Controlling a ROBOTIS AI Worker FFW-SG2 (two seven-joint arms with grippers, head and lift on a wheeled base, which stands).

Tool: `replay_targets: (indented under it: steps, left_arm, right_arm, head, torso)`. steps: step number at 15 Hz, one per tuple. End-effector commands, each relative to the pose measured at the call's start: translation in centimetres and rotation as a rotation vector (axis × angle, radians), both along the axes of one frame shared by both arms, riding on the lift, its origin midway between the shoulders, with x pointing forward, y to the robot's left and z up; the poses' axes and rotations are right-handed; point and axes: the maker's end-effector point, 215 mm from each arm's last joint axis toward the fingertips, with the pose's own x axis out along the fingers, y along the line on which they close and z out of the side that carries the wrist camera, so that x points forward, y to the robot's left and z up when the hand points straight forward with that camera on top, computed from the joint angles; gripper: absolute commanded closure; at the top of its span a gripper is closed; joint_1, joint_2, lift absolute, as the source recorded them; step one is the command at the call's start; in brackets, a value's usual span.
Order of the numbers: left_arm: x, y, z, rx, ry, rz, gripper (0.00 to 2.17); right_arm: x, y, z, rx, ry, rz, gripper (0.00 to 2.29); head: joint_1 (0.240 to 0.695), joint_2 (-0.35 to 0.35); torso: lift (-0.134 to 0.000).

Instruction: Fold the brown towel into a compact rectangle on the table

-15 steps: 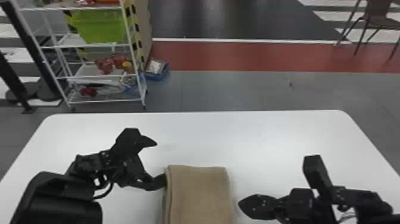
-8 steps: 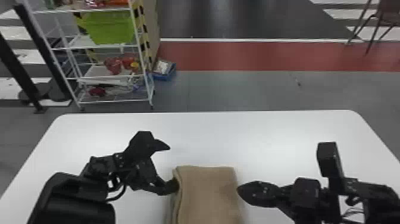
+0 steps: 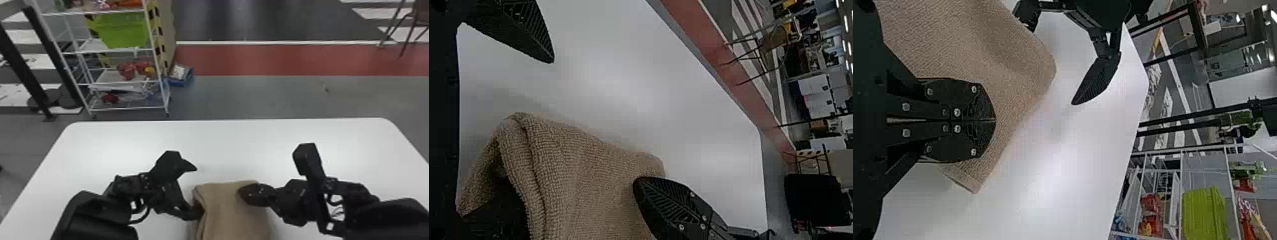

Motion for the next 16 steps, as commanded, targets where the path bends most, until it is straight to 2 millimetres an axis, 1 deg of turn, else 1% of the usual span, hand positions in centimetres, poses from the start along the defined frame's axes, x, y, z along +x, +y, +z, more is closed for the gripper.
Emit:
replay_targets:
  steps: [1,5,7,9,13,16]
  left_arm:
    - [-0.3,-0.5,-0.1,-0.003,0.005,-0.008,0.04]
    - [-0.7,-1.0,-0.3,-0.003,0.012,-0.024,0.04]
    - [-0.6,-0.9,-0.3,-0.003,0.010,-0.022,0.04]
    - [-0.3,-0.2,-0.2,0.000,0.009,-0.008,0.04]
    - [0.2,1.1,0.2,0.014,0.003,0.002,0.04]
    - [0.0,1.6,-0.3,0.118,-0.003,-0.048,0.04]
  right_arm:
    - [-0.2,1.4,-0.2,0.008,-0.001,0.023,2.26]
    - [-0.4,1.6,-1.6,-0.026,0.011,0.022,2.26]
    - [-0.5,1.2,-2.6,-0.070,0.020,0.014,2.26]
    - [-0.8,0.7,-3.4,-0.091,0.037,0.005,2.26]
    - [-0.8,0.0,-4.0,-0.109,0.044,-0.004,2.26]
    - [-0.8,-0.1,-4.1,-0.108,0.046,-0.007,2.26]
  head:
    - [0.695,0.047]
    - [0.695,0.060]
    - [0.695,0.060]
    - [0.695,0.059]
    - [0.695,0.062]
    - [0.695,0.066]
  torso:
    - [-0.122]
    - [-0.122]
    - [-0.122]
    - [-0.122]
    - [-0.122]
    - [-0.122]
